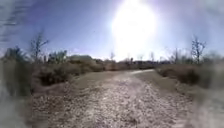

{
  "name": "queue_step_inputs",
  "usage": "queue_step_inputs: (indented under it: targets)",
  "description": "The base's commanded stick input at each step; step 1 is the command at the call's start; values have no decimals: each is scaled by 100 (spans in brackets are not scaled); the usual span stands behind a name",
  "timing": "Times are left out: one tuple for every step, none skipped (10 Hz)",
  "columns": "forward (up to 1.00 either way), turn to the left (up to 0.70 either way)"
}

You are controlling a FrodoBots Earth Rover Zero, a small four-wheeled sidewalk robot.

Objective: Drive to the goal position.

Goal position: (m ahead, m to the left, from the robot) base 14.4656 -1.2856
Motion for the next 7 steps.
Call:
queue_step_inputs:
  targets:
    - [50, -3]
    - [50, -5]
    - [50, -8]
    - [50, -11]
    - [50, -4]
    - [50, -2]
    - [50, -1]
